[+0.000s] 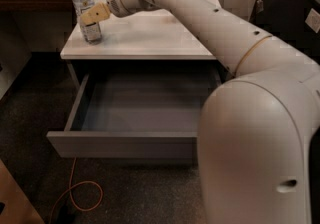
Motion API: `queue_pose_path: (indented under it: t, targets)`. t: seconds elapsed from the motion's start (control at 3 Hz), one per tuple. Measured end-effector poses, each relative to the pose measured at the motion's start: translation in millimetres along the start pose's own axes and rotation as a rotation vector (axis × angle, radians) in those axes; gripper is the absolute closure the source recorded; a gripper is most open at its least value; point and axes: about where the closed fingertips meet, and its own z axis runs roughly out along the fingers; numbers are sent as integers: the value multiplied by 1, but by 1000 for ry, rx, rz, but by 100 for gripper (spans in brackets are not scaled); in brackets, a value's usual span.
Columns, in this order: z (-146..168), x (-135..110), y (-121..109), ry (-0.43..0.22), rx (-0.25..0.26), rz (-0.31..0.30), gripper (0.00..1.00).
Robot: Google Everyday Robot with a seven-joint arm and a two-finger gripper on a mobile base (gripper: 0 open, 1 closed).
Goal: Place blue plastic bottle into top drawer
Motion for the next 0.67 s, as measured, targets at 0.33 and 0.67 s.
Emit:
queue_pose_path:
  t: [0.33, 0.67]
  targets:
    - [20, -11, 0, -31, -14, 24, 0]
    - [41, -21, 6, -58, -39, 49, 2]
